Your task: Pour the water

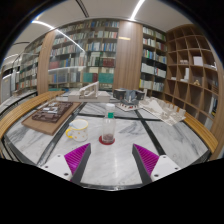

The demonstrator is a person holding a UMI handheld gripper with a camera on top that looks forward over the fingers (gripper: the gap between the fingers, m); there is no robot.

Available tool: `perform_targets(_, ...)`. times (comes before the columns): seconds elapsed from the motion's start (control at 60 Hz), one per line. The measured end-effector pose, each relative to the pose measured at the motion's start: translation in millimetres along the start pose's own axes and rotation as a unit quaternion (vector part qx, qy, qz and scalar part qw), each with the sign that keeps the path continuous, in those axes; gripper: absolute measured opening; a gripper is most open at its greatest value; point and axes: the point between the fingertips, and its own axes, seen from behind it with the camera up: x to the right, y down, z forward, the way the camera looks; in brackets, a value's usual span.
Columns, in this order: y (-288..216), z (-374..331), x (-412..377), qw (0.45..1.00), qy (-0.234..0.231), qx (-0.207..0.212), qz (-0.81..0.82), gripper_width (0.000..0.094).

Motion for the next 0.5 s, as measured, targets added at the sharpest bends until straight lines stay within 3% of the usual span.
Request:
perform_targets(0.25, 3.5, -84.5, 19.5, 1.0, 0.022, -0.006, 0.017, 0.0852)
perform_targets(0.5, -8.5, -109.9, 31.7, 0.999, 0.033, 0.014, 0.011, 0.0854)
